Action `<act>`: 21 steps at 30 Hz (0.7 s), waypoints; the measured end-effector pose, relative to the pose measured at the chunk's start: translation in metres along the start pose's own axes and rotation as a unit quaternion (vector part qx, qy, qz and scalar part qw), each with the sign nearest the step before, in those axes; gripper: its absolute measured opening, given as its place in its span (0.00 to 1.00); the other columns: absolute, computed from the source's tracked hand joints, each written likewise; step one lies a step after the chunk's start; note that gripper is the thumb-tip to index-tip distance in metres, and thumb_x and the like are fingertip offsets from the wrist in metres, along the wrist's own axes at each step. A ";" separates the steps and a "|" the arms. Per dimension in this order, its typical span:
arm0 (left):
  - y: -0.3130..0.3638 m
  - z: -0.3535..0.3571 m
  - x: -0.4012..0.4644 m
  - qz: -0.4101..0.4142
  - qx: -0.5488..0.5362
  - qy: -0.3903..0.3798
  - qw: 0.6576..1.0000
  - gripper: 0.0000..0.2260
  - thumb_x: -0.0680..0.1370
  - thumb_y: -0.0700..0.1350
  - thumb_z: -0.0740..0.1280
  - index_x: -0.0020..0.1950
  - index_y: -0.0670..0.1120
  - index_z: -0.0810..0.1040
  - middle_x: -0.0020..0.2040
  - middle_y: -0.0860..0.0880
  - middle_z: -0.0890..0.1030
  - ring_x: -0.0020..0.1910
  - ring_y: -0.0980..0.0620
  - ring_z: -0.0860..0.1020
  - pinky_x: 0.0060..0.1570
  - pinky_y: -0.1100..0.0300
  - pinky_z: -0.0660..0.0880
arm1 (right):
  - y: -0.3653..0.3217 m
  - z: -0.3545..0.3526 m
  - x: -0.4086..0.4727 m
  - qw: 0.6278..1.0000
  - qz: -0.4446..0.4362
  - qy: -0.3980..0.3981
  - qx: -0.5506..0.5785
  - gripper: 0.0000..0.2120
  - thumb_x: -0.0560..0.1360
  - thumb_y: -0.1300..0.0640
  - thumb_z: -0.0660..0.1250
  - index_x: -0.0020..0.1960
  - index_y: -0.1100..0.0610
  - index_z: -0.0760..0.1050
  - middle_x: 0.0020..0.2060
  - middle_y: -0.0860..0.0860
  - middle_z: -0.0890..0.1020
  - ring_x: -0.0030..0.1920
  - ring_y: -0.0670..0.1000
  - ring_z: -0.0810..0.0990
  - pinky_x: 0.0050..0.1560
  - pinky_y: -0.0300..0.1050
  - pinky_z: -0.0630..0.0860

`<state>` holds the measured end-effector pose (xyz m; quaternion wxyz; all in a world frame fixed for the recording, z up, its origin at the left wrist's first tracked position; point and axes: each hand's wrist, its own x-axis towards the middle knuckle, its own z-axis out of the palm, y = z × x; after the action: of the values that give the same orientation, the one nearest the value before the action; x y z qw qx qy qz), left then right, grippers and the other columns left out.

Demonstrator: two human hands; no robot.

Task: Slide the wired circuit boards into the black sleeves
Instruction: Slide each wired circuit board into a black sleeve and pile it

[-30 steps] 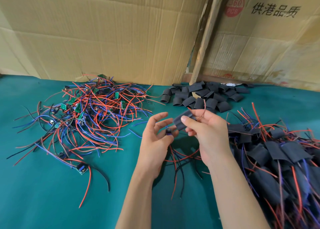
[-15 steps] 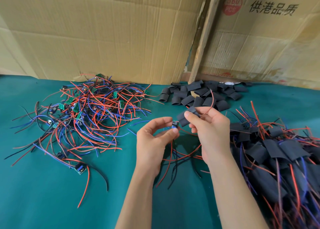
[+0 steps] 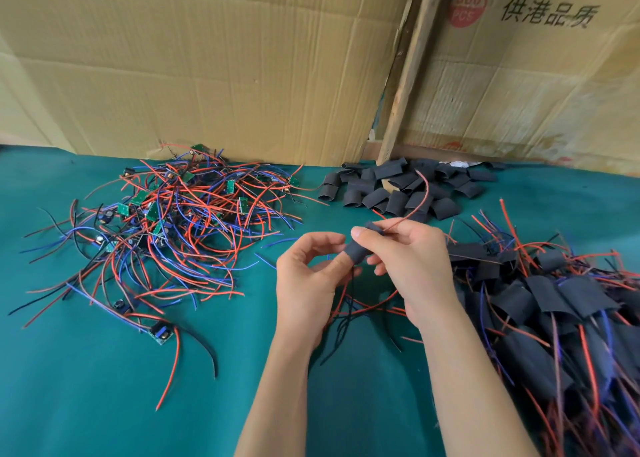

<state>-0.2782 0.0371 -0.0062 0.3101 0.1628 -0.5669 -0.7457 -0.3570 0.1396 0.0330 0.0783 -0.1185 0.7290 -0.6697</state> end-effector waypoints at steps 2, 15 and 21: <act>0.000 0.001 0.000 0.003 0.015 -0.004 1.000 0.06 0.74 0.36 0.76 0.49 0.41 0.82 0.42 0.46 0.84 0.36 0.50 0.84 0.45 0.51 0.83 | 0.001 0.001 0.000 1.000 0.006 -0.004 -0.001 0.06 0.70 0.56 0.79 0.43 0.55 0.83 0.32 0.53 0.84 0.29 0.47 0.78 0.28 0.39 0.71; 0.006 0.004 -0.003 -0.027 0.033 -0.030 0.999 0.07 0.75 0.41 0.72 0.38 0.45 0.77 0.30 0.45 0.80 0.29 0.48 0.77 0.33 0.60 0.76 | -0.002 -0.002 -0.002 0.993 0.019 -0.086 0.075 0.10 0.75 0.58 0.76 0.47 0.59 0.76 0.29 0.50 0.81 0.26 0.47 0.74 0.24 0.38 0.69; 0.011 0.006 -0.003 -0.060 -0.009 -0.047 0.997 0.05 0.77 0.39 0.74 0.47 0.40 0.79 0.36 0.48 0.81 0.33 0.51 0.81 0.36 0.62 0.77 | -0.035 -0.049 0.004 0.993 -0.063 0.006 -0.095 0.14 0.60 0.44 0.79 0.41 0.49 0.84 0.30 0.49 0.84 0.27 0.47 0.78 0.28 0.40 0.73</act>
<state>-0.2765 0.0416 0.0058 0.2392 0.1590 -0.5632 -0.7748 -0.3714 0.1825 0.0725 0.0198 -0.1673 0.7810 -0.6014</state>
